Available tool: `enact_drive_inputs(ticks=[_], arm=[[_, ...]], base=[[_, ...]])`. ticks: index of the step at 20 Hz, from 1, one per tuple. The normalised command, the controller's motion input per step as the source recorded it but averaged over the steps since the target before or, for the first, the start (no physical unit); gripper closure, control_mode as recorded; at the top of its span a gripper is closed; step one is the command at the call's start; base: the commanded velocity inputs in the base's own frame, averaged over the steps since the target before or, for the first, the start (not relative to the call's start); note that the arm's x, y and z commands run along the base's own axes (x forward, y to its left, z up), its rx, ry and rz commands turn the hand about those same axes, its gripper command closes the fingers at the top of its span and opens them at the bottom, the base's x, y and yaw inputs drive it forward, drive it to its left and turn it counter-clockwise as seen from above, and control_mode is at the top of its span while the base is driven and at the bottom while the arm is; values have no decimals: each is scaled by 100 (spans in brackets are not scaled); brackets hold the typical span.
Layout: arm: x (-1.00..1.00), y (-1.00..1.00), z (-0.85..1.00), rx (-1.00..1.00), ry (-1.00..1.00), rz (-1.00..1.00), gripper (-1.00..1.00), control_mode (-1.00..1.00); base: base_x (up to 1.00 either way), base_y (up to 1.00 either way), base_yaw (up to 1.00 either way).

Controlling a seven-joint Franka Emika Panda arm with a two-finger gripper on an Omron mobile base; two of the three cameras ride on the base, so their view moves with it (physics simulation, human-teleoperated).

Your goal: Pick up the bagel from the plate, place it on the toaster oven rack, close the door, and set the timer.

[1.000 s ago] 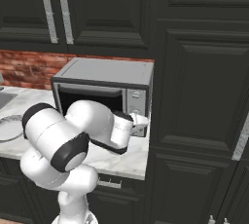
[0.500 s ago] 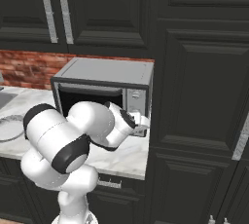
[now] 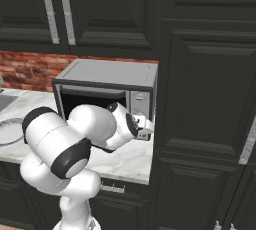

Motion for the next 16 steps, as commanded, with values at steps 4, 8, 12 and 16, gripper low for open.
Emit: enact_drive_inputs(ticks=[4, 8, 12, 16], arm=[[0, -57, 44, 30, -41, 11, 100, -100], [0, -57, 44, 35, -38, 18, 100, -100], [0, -54, 39, 50, -24, 23, 100, -100], [0, -53, 38, 57, -22, 28, 100, -100]], base=[[0, 0, 0], [0, 0, 0], [0, 0, 0], [0, 0, 0]])
